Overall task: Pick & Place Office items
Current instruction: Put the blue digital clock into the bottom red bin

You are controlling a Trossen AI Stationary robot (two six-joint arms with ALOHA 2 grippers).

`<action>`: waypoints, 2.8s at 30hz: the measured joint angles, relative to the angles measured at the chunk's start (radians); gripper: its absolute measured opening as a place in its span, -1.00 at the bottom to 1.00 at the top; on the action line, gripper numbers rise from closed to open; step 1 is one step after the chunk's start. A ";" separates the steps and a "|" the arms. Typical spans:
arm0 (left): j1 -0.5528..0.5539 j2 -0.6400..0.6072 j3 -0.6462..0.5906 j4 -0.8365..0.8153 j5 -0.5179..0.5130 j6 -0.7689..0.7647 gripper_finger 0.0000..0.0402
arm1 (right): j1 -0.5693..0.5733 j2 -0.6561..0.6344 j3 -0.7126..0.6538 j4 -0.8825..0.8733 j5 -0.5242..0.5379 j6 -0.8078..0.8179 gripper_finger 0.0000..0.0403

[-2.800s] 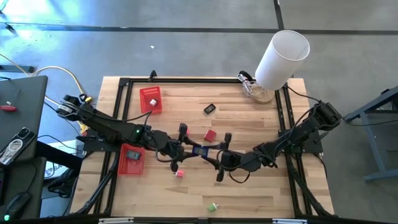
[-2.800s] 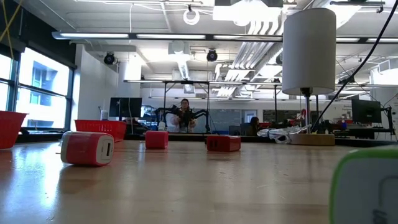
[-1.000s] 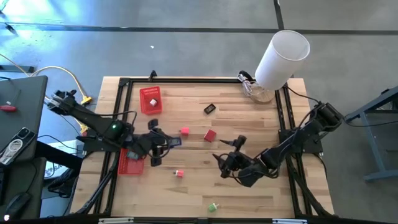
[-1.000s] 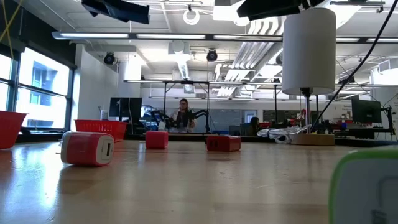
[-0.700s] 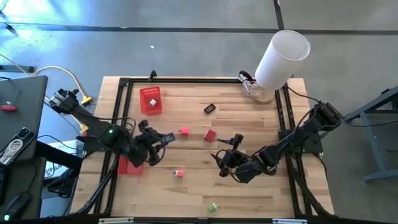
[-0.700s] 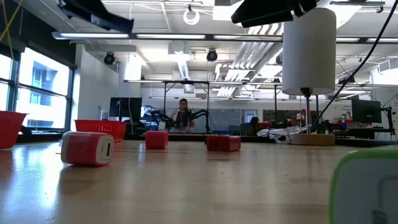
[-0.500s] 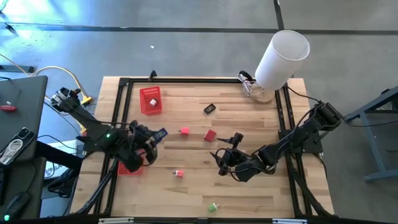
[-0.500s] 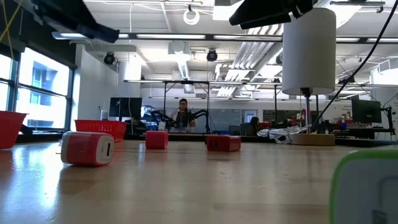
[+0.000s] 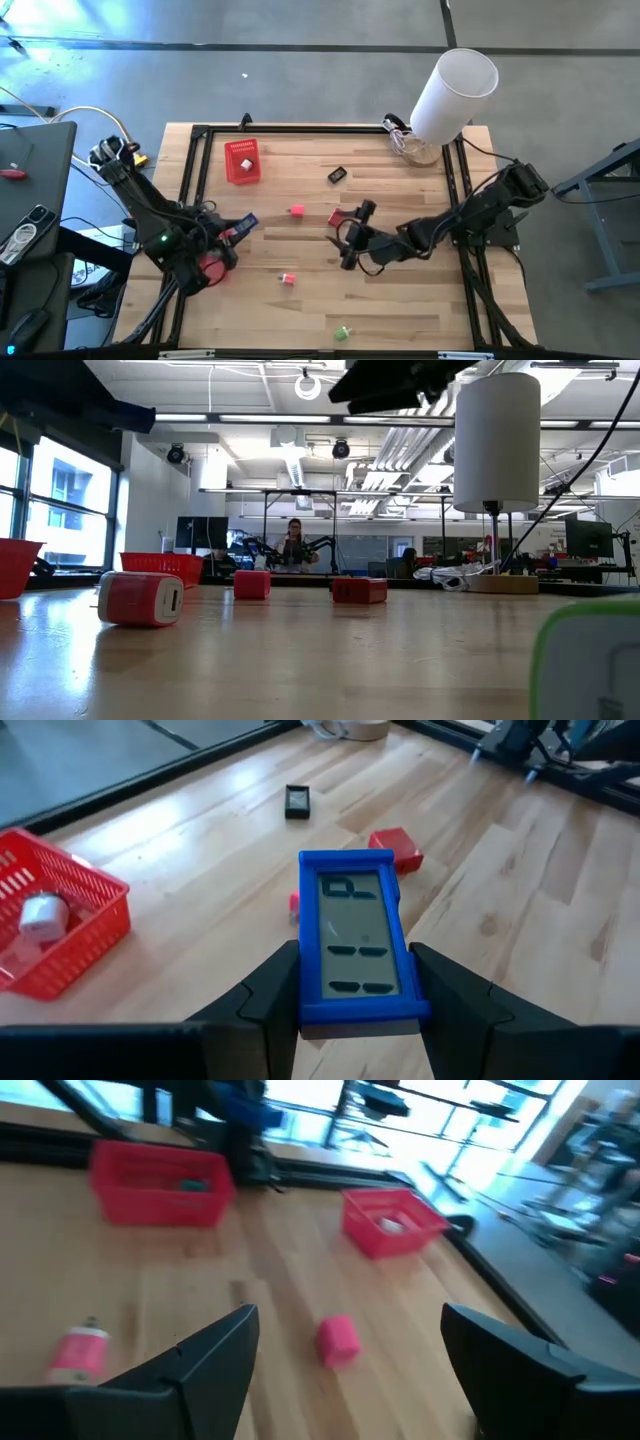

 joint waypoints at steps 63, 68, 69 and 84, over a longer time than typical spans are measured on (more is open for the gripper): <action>-0.155 0.075 -0.001 -0.478 -0.006 -0.321 -0.26 | -0.087 0.001 0.000 0.117 -0.299 -0.033 0.50; -0.063 -0.084 -0.001 -0.477 -0.053 -0.060 -0.26 | -0.086 0.001 0.000 0.118 -0.299 -0.033 0.50; -0.051 -0.120 -0.001 -0.470 -0.065 -0.009 -0.26 | -0.087 0.001 0.000 0.117 -0.299 -0.033 0.50; 0.086 -0.463 0.001 0.065 0.301 0.978 -0.26 | -0.123 0.001 0.000 0.127 -0.308 -0.015 0.50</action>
